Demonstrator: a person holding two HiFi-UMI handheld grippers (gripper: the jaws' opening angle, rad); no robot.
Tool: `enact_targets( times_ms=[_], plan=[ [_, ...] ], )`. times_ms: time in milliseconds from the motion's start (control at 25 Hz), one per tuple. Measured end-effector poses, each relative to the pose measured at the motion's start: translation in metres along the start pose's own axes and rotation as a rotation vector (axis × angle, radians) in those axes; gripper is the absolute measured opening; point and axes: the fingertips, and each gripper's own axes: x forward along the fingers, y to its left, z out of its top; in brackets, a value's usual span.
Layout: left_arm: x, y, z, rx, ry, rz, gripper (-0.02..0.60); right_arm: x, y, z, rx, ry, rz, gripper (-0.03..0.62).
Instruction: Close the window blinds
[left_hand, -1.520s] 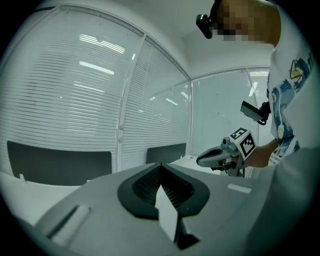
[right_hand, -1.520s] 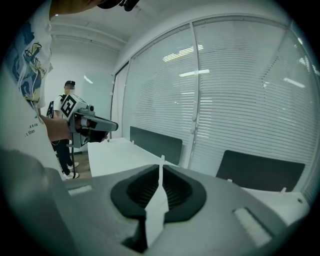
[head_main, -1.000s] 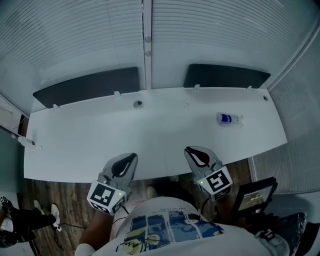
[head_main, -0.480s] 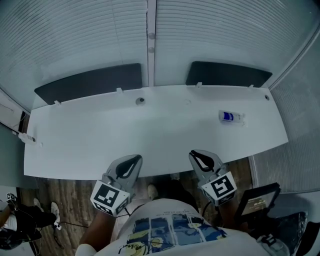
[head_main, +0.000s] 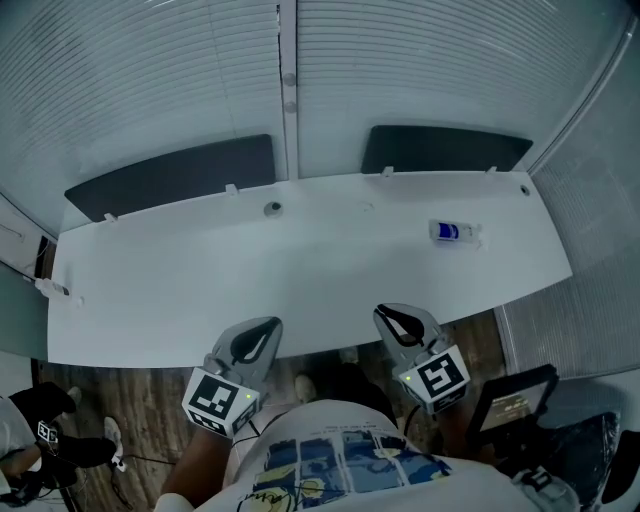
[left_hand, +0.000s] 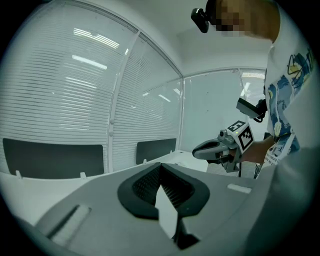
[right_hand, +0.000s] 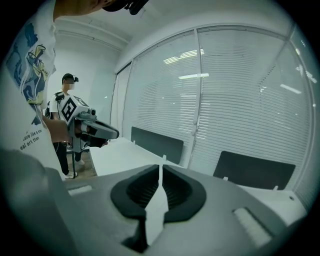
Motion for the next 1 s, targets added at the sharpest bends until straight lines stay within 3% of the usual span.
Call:
enact_targets(
  times_ms=[1000],
  plan=[
    [-0.004,0.002,-0.005,0.002,-0.003,0.015,0.008,0.004,0.015,0.003,-0.037,0.008,0.050,0.012]
  ],
)
